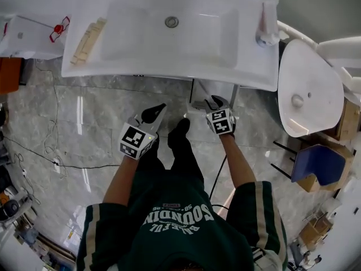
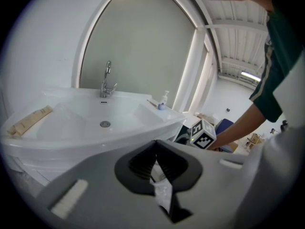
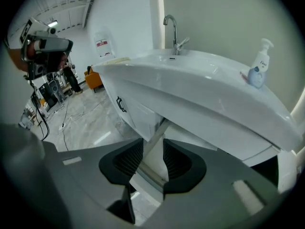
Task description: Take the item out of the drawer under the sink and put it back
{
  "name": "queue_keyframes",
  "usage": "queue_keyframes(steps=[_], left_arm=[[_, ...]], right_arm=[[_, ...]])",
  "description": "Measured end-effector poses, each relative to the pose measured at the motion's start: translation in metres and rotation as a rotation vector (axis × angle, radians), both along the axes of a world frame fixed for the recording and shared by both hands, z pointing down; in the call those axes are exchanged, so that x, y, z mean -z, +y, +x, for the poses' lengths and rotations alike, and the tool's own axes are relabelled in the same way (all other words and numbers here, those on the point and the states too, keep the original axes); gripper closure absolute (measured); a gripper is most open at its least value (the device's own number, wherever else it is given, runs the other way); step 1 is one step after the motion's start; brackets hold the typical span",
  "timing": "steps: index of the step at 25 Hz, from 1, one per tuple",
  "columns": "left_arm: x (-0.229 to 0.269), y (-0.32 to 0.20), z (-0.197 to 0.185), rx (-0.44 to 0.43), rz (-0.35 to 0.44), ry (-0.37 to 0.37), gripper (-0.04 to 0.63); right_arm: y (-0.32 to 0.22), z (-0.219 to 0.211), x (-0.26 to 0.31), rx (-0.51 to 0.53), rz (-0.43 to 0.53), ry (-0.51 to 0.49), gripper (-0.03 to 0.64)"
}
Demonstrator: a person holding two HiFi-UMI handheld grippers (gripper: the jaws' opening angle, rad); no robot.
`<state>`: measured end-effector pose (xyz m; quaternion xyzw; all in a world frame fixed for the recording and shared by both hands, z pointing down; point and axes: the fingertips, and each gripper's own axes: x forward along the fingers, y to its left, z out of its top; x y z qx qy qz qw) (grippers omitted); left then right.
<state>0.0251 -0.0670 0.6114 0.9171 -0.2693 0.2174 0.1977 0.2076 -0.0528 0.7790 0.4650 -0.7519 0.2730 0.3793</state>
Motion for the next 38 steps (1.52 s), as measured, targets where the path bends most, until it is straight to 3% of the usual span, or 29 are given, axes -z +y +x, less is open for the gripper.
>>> queue_keyframes(steps=[10,17,27,28,38], left_arm=[[-0.031,0.007,-0.024,0.099,-0.035,-0.020,0.545],[-0.063,0.017,-0.051,0.187,-0.082,-0.050,0.545],[-0.083,0.028,-0.066,0.237,-0.127,-0.068,0.545],[-0.083,0.029,-0.067,0.238,-0.131,-0.068,0.545],[-0.072,0.026,-0.067,0.217,-0.120,-0.047,0.545]], right_arm=[[-0.019,0.008,-0.107,0.112,-0.160,0.120,0.509],[-0.028,0.018,-0.160,0.248,-0.254,0.243,0.509],[-0.019,0.032,-0.204,0.183,-0.351,0.307,0.513],[-0.019,0.033,-0.206,0.185,-0.357,0.325,0.539],[-0.015,0.038,-0.186,0.156,-0.368,0.342,0.566]])
